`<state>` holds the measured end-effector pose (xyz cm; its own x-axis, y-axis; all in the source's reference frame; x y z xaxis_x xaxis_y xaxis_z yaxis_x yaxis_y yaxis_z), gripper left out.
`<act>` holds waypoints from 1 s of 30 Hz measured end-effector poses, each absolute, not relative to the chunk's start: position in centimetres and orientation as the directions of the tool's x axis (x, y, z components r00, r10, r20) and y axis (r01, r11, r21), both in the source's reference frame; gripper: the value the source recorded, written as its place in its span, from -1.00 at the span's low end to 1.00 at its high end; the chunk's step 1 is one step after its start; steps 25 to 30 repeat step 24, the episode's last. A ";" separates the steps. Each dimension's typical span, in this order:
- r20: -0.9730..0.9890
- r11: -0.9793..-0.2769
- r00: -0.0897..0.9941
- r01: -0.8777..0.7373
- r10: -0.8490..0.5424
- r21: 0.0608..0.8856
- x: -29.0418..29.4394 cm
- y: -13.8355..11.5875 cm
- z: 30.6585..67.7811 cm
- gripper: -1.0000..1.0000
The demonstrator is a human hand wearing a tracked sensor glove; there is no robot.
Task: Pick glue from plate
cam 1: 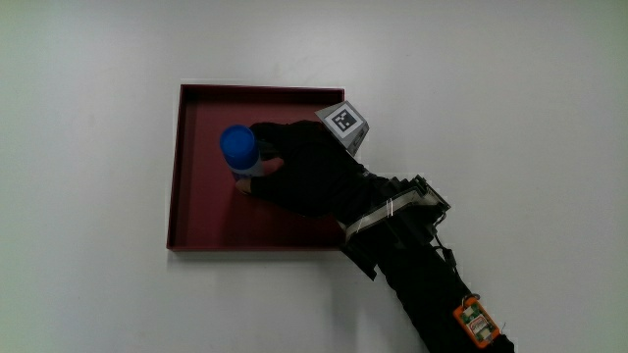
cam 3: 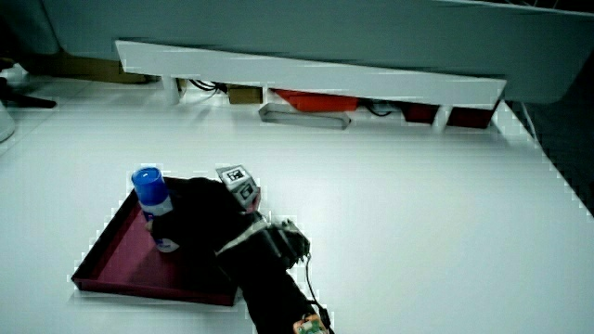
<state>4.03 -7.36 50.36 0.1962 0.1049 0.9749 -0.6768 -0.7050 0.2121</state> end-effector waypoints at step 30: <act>0.989 -0.780 0.101 -0.609 0.103 0.144 12.6 -8.2 43.5 1.00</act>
